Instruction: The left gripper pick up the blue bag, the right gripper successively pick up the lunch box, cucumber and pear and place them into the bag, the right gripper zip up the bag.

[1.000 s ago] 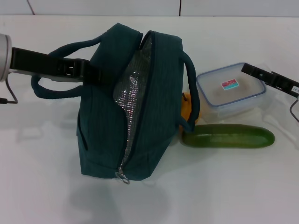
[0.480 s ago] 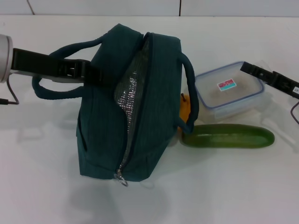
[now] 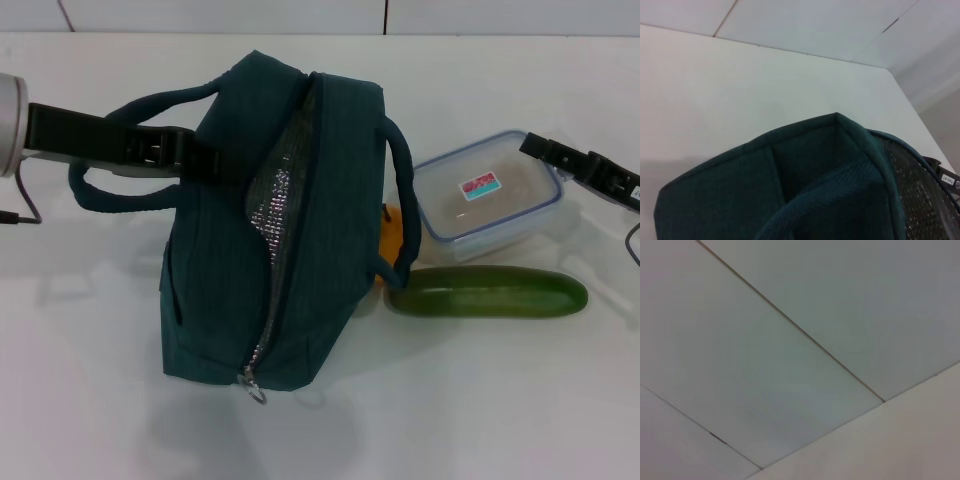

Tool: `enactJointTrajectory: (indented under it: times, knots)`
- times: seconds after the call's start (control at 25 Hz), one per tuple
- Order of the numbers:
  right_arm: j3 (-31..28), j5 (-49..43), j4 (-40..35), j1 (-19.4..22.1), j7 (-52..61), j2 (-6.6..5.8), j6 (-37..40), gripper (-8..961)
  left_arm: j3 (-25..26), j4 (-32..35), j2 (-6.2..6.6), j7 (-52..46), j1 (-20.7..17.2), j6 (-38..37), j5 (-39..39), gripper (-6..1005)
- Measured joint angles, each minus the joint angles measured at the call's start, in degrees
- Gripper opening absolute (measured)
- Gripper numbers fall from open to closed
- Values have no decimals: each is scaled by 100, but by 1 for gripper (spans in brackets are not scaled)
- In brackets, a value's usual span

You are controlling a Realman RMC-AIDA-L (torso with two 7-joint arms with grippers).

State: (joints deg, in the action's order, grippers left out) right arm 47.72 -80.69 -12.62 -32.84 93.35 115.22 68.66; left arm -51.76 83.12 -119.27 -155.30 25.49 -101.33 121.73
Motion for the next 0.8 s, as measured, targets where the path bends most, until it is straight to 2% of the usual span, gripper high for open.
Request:
enactJointTrajectory:
  times: [0.4,0.8]
  knots:
    - [0,1,-8,-3,54,-1,118,378,0,3,1,0,16,9,-2,42]
    - [41,-35,-21,24,174,-29,246,358,0,9,6,26,17,18,1,42]
